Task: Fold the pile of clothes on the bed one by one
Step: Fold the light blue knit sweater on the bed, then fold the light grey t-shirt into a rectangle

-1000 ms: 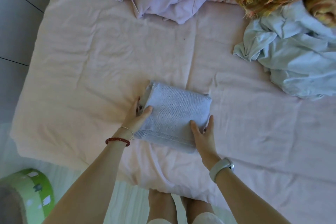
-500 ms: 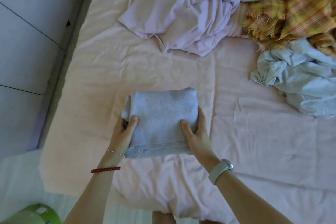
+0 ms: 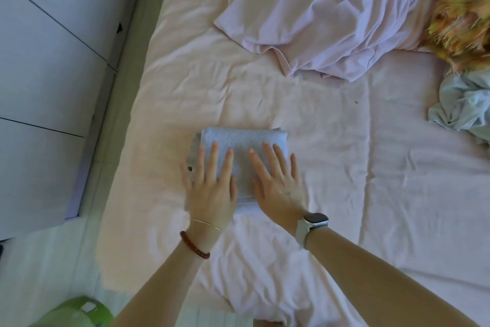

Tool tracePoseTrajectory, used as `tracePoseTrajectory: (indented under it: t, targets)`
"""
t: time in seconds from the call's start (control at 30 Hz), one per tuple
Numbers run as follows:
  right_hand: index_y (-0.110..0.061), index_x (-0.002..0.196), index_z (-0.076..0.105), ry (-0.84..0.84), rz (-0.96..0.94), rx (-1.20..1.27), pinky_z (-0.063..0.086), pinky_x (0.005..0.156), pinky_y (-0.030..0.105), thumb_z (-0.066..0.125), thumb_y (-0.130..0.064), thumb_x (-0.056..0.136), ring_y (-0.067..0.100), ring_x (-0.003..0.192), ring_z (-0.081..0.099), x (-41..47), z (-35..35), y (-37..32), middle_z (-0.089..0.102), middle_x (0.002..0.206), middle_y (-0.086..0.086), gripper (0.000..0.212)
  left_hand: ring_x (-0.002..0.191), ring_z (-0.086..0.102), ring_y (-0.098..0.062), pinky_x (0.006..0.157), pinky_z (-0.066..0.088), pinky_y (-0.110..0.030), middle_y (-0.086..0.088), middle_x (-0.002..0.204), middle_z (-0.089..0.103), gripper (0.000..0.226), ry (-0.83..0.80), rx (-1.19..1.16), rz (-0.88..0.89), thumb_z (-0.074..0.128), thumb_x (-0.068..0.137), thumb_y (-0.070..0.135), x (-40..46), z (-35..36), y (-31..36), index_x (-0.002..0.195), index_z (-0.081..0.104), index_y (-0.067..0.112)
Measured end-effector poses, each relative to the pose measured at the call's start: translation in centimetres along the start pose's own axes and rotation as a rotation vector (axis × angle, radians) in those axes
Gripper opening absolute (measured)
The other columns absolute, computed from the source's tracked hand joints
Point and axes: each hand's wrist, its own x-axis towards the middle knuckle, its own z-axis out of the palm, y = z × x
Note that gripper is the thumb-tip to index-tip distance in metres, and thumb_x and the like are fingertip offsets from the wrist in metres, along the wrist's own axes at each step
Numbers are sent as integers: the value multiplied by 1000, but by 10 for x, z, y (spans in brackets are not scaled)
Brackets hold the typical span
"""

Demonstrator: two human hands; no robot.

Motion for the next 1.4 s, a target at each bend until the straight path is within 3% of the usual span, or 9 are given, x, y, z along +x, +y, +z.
tracePoseTrajectory:
  t: [0.13,0.23,0.37,0.5,0.8,0.9,1.0,1.2,1.4]
  targets:
    - [-29,145,26,-194,-7,-11,31,103,58,24,-42,91,33,138,28,5,13,11,26,152,12,55,135,33,-29,104,27,-58,-14,142,43,45,-98,31,-16,41,90,33,-16,27,-6,133,47,21]
    - [-37,146,-3,-281,14,10,8,114,50,0,-50,86,26,145,-3,9,23,17,-6,158,4,62,134,34,-30,101,34,-56,-15,143,42,44,-111,-2,-11,37,92,32,-7,39,-16,133,47,21]
    - [-30,145,24,-184,94,86,26,106,58,23,-43,91,34,140,22,17,43,11,22,154,11,56,132,33,-36,101,37,-54,-16,143,41,49,-148,-40,-23,36,89,33,11,52,-24,135,45,20]
    - [-30,143,25,-123,100,74,30,102,61,29,-43,91,38,137,29,24,60,16,27,152,13,54,131,37,-41,101,36,-52,-18,145,38,53,-174,-71,-12,37,86,35,21,65,-31,136,44,20]
    - [-34,146,-4,-233,34,160,2,115,46,-1,-53,83,25,144,-11,1,30,17,-11,157,4,66,128,33,-35,95,35,-66,-14,141,45,52,-259,-63,-55,38,83,39,19,32,-22,130,52,21]
    - [-25,148,19,-230,28,261,9,115,42,11,-45,85,25,145,3,-33,7,28,8,157,5,66,131,27,-33,99,23,-69,-14,140,46,47,-169,-106,-119,39,83,34,0,4,-1,127,49,21]
    - [-16,142,36,-200,208,349,22,114,36,16,-45,84,21,141,24,-67,-26,50,35,148,4,67,131,30,-32,100,20,-67,-15,137,48,47,-177,-191,-122,40,80,32,-17,-24,44,125,48,20]
    - [-10,134,47,-58,476,349,37,103,36,34,-30,92,24,125,45,-127,-101,132,53,131,7,48,116,55,-37,86,46,-59,-14,129,57,50,-458,-406,-14,40,76,29,0,-55,159,119,58,12]
    - [-12,136,44,57,610,216,36,102,37,50,-13,92,25,126,43,-170,-155,258,50,134,8,44,143,11,-24,114,17,-36,-3,156,11,60,-552,-400,166,39,95,34,39,-45,295,148,14,22]
